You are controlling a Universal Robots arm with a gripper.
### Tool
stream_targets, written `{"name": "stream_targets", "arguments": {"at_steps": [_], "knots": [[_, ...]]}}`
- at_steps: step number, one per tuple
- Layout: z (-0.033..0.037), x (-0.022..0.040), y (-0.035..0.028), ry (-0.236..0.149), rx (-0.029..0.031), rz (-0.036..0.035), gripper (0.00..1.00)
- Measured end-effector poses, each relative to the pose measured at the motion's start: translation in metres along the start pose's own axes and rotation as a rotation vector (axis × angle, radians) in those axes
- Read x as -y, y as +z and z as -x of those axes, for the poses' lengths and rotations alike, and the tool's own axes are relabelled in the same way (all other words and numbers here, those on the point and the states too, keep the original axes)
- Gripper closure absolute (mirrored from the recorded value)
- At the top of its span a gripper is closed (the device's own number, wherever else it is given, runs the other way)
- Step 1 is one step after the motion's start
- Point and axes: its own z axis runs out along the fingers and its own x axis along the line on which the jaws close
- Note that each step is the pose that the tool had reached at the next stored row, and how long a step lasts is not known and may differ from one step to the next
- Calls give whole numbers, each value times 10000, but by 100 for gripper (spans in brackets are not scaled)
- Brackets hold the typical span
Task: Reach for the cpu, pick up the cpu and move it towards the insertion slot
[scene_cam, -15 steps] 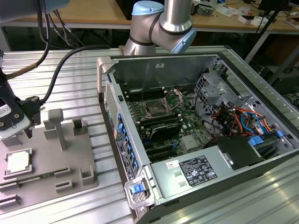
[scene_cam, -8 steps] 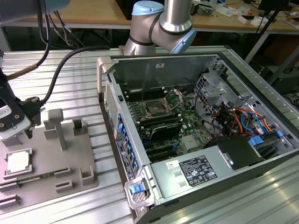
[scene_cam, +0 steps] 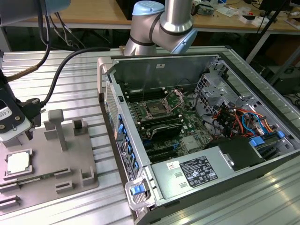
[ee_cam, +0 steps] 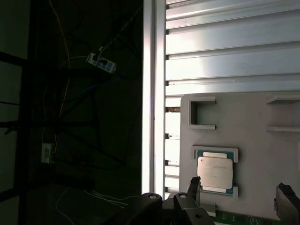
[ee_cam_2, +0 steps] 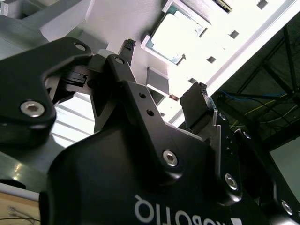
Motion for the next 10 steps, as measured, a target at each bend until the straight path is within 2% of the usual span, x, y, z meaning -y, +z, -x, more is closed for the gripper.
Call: {"name": "stream_targets", "arguments": {"at_steps": [10], "knots": [[0, 0, 5, 0, 2, 0, 33]]}}
